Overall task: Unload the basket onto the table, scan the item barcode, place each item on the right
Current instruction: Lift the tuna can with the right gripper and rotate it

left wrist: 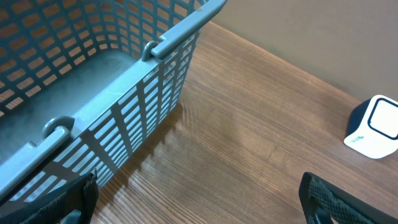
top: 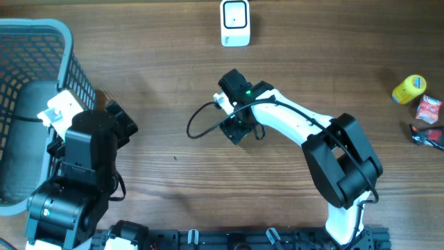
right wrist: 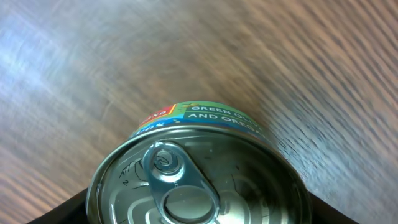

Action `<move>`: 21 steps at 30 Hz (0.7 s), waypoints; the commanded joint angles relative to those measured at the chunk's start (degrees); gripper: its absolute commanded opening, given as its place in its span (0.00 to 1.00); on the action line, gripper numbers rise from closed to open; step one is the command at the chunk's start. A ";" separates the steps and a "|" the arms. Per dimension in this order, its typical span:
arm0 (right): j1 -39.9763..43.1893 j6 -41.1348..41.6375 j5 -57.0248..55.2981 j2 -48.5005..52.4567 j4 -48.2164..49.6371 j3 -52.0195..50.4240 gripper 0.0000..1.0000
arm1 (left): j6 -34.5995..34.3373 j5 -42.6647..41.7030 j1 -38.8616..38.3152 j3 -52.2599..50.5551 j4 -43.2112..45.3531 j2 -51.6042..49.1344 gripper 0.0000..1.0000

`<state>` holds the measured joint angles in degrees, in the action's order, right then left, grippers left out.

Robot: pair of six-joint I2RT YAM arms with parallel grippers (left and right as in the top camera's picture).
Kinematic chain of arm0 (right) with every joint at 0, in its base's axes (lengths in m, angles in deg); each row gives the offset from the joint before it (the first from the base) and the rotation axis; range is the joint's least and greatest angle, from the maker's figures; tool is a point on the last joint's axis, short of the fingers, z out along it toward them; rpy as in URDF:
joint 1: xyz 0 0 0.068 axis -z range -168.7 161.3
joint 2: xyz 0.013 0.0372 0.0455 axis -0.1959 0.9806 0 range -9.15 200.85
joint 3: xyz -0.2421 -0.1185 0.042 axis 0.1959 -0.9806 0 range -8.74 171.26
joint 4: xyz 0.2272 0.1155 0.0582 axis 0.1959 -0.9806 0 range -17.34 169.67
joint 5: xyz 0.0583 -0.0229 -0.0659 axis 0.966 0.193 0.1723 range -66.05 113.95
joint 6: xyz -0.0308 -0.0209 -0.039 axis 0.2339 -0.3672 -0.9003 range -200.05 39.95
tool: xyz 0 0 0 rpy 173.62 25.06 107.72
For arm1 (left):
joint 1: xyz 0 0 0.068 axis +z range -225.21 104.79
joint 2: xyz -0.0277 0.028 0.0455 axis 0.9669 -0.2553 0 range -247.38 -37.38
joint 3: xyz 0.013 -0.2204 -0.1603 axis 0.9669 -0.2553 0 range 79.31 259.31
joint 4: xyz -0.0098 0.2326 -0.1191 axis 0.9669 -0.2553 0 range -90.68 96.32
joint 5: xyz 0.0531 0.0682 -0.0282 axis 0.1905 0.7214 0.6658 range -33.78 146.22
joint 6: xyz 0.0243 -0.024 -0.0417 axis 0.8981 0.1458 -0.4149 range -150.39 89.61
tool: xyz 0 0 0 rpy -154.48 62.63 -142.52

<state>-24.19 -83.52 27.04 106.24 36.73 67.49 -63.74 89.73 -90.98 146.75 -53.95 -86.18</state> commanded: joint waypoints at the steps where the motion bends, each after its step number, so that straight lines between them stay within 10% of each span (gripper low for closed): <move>1: -0.07 25.79 -1.14 1.75 -1.14 -0.42 0.75 | -0.57 -0.28 0.35 0.09 -0.04 0.37 1.00; 8: -0.04 42.86 3.78 1.75 -1.44 -0.42 0.71 | -0.57 -0.31 0.35 0.09 -0.22 0.37 1.00; 11: -0.02 37.51 3.76 1.75 -0.57 -0.42 1.00 | -0.59 -0.31 0.35 0.09 -0.48 0.37 1.00; 21: -0.02 22.21 -4.37 1.75 -0.37 -0.42 1.00 | -0.59 -0.31 0.35 0.09 -0.81 0.37 1.00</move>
<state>-24.30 -54.27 24.79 106.33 35.61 67.69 -63.74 89.71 -90.98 146.75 -54.43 -86.18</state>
